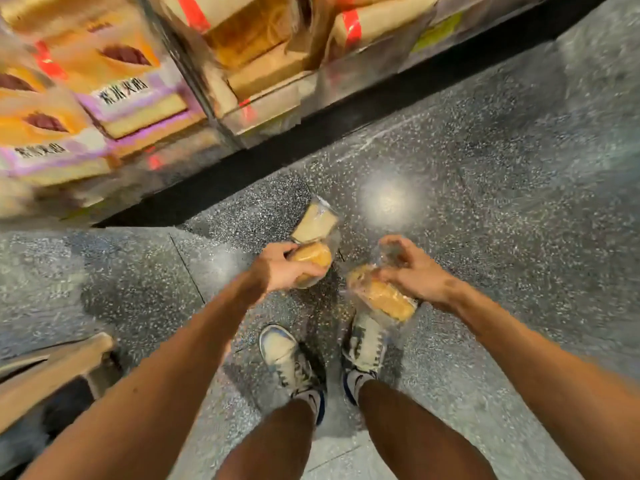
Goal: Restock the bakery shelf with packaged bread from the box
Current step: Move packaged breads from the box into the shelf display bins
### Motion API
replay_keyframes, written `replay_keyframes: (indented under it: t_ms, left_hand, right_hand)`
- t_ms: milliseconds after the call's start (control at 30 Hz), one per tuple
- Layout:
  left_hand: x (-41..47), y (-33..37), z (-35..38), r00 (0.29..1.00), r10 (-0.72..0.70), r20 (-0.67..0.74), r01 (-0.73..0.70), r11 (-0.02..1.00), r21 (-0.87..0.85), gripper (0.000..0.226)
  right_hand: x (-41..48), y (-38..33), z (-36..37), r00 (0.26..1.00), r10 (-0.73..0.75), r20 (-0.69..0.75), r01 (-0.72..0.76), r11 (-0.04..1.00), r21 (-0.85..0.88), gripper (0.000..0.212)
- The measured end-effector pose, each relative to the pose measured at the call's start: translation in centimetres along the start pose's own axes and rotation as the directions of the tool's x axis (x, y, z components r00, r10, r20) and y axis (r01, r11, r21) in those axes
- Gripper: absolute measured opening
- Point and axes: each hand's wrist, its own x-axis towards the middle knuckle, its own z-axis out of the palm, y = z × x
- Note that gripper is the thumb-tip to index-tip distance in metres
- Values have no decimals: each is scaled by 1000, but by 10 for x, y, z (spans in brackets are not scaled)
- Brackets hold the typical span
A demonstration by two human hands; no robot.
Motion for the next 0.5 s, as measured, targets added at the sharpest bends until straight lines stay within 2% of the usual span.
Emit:
replay_keyframes:
  t_ms: [67,133,167,233,267,333,400,500]
  left_hand:
    - [58,-12,-7,999,19,-26,-19,1000,14,28]
    - [112,-23,-11,995,43,-85,-40,999,30,16]
    - [135,-29,-12,993,58,-106,-55,998,33,16]
    - [175,-37,-14,992,83,-96,-81,996,21,29]
    - [192,-40,-13,992,97,-82,-95,995,31,35]
    - [222,-50,-14,990,131,-57,-128,990,52,32]
    - [241,-60,-13,985,164,-44,-163,986,30,21]
    - [249,-65,-11,986,166,11,-166,986,-26,22]
  right_hand:
    - [53,21,-5,999,22,-31,-22,1000,21,77]
    - [105,41,-6,998,61,-10,-62,998,-9,86]
    - [129,49,-5,996,83,14,-83,997,5,86]
    - [176,65,-2,994,88,65,-93,993,78,83]
    - [197,72,1,994,74,84,-81,993,90,76]
    - [229,84,7,988,72,136,-93,984,152,50]
    - [253,97,10,978,69,199,-108,975,194,58]
    - [273,109,10,960,30,280,-83,980,180,70]
